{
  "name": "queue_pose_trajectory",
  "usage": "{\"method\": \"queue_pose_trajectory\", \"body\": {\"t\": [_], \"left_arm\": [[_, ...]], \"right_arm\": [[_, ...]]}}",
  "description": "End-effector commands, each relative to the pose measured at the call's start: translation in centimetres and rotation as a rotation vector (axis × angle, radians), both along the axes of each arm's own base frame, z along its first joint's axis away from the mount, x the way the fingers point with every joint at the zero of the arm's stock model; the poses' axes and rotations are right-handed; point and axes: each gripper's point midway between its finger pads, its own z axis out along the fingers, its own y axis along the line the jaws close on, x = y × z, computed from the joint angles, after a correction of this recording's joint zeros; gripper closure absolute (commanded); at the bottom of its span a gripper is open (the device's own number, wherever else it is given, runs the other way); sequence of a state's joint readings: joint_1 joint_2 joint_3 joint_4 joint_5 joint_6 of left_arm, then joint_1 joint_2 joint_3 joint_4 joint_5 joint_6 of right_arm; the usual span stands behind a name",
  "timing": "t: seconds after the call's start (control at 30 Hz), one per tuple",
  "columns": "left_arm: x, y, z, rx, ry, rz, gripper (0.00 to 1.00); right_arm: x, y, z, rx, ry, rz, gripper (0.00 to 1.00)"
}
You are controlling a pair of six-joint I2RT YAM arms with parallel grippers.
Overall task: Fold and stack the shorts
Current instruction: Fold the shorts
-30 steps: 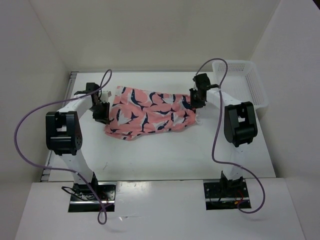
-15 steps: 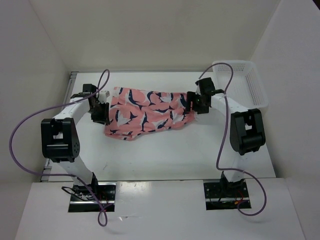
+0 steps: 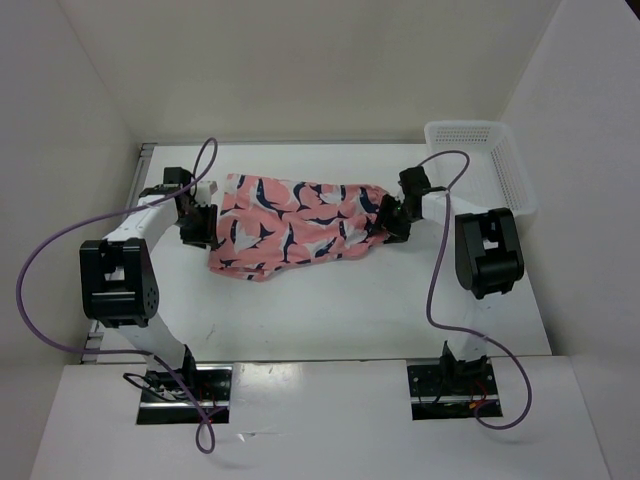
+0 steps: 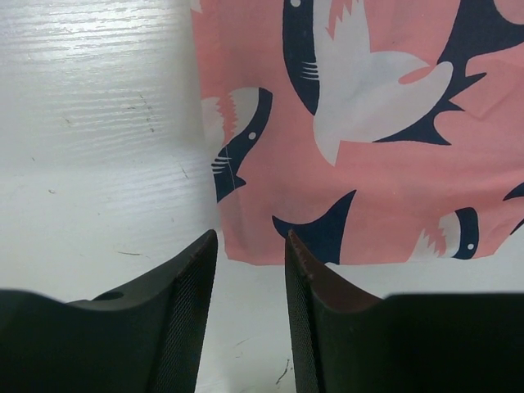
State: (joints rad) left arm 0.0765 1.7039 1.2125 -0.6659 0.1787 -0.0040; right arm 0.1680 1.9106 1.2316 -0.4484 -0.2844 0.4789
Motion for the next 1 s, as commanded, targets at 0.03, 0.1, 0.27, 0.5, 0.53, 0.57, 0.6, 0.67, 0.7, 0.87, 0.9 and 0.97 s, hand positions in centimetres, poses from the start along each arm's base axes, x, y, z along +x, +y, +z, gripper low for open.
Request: {"method": "queue_pose_trajectory", "body": {"t": [0.03, 0.1, 0.27, 0.5, 0.53, 0.57, 0.6, 0.67, 0.7, 0.87, 0.9, 0.97], "left_arm": [[0.1, 0.3, 0.1, 0.009, 0.002, 0.002, 0.53], [0.1, 0.3, 0.1, 0.009, 0.002, 0.002, 0.53], [0.8, 0.5, 1.4, 0.019, -0.015, 0.006, 0.52], [9.7, -4.5, 9.5, 0.009, -0.228, -0.122, 0.47], [10.5, -6.3, 9.9, -0.007, -0.245, -0.162, 0.47], [10.8, -10.2, 10.2, -0.051, -0.257, -0.247, 0.46], [11.4, -12.2, 8.5, -0.079, -0.226, -0.289, 0.46], [12.6, -17.3, 7.3, -0.145, -0.231, -0.393, 0.46], [12.9, -18.7, 6.6, -0.163, -0.229, -0.420, 0.46], [14.9, -25.4, 2.4, -0.201, -0.255, -0.533, 0.46], [14.8, -26.8, 1.9, -0.192, -0.255, -0.554, 0.46], [15.1, -28.1, 0.4, -0.186, -0.245, -0.570, 0.46]], "right_arm": [[1.7, 0.7, -0.9, 0.023, -0.019, -0.013, 0.57], [1.0, 0.6, -1.5, 0.019, 0.002, -0.013, 0.76], [2.0, -0.3, 0.2, -0.048, -0.098, 0.069, 1.00], [3.9, -3.3, 5.3, -0.246, -0.290, 0.148, 1.00], [3.7, -3.5, 5.5, -0.258, -0.297, 0.151, 1.00], [3.7, -3.5, 5.9, -0.262, -0.310, 0.158, 1.00], [3.6, -3.7, 6.0, -0.272, -0.324, 0.176, 1.00], [3.7, -3.9, 6.3, -0.292, -0.343, 0.185, 1.00], [3.7, -4.0, 6.8, -0.297, -0.358, 0.193, 1.00], [5.3, -4.7, 10.1, -0.356, -0.460, 0.205, 1.00], [5.3, -4.7, 10.5, -0.356, -0.469, 0.204, 1.00], [5.9, -4.7, 12.0, -0.366, -0.510, 0.213, 1.00]]}}
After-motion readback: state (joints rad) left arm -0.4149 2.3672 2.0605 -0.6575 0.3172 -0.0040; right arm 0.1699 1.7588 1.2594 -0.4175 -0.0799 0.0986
